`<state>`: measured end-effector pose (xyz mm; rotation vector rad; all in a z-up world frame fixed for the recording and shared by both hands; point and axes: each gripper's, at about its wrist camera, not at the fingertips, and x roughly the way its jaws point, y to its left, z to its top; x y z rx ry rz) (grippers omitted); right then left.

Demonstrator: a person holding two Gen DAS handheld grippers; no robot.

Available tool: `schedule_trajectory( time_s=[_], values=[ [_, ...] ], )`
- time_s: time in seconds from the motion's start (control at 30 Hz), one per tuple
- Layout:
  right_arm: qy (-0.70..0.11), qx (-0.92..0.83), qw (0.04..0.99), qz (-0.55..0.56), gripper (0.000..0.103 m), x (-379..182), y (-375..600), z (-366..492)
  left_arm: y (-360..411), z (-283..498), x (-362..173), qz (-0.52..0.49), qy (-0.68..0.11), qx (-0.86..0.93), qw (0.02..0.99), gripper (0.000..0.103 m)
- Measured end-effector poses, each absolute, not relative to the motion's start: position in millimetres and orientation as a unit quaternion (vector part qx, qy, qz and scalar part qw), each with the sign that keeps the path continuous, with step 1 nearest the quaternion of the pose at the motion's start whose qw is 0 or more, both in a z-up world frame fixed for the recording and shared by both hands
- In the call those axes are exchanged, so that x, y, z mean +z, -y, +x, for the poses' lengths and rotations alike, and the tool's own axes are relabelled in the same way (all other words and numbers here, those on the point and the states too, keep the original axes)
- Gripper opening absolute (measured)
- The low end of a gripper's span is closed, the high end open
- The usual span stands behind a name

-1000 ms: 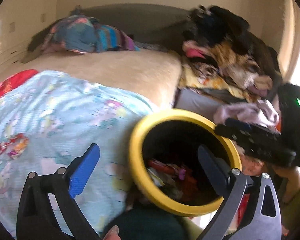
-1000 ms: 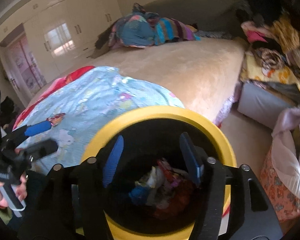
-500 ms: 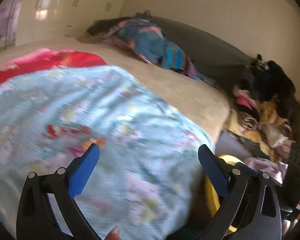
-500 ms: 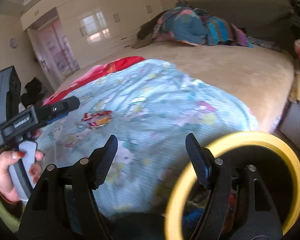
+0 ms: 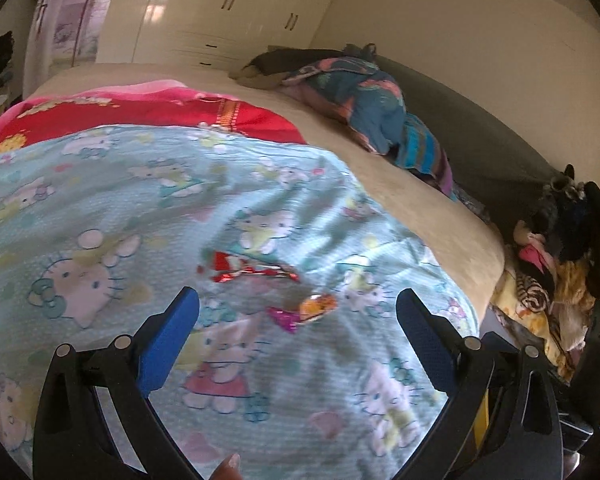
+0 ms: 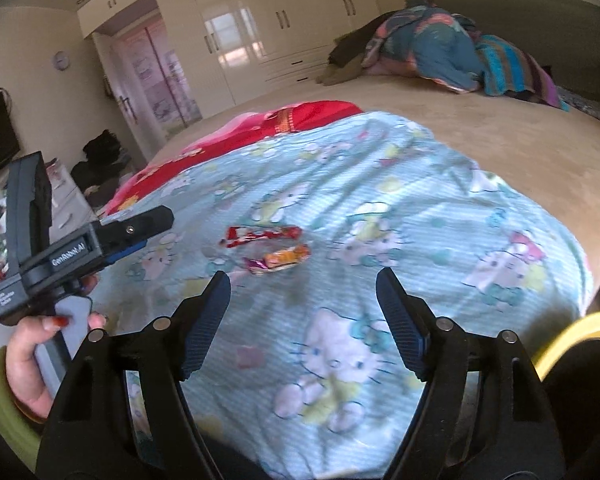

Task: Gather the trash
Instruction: 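Move the right tool back over the red candy wrappers on the quilt, then grasp the orange candy wrapper with the right tool while the left tool grasps the red wrapper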

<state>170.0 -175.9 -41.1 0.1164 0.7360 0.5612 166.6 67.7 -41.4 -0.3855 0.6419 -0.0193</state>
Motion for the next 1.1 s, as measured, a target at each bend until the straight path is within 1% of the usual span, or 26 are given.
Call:
schedule_trajectory(
  time_s=[0.17,0.33,0.67,0.83,0.93,1.0,1.07,1.1],
  values=[
    [-0.356,0.288,0.888,0.046,0.067,-43,154,171,-79,161,-46,-0.189,-0.313,0.002,0.931,0.096],
    [-0.361,0.294,0.884,0.029,0.071,-49,139,172,-88,159,-56,-0.194,-0.32,0.01,0.927,0.096],
    [-0.39,0.286,0.875,0.026,0.071,-73,128,202,-109,169,-76,-0.206,-0.335,0.022,0.919,0.096],
    [-0.406,0.28,0.869,0.03,0.07,-88,119,223,-117,184,-87,-0.207,-0.35,0.013,0.914,0.094],
    [-0.418,0.28,0.864,0.031,0.064,-96,111,236,-119,200,-94,-0.211,-0.364,0.006,0.907,0.077],
    [-0.425,0.28,0.86,0.027,0.062,-102,104,245,-120,210,-98,-0.216,-0.37,0.0,0.904,0.072],
    [-0.431,0.28,0.857,0.025,0.057,-106,99,251,-120,217,-102,-0.219,-0.372,-0.008,0.902,0.061],
    [-0.436,0.281,0.855,0.026,0.055,-109,95,256,-120,221,-103,-0.22,-0.373,-0.011,0.901,0.059]
  ],
)
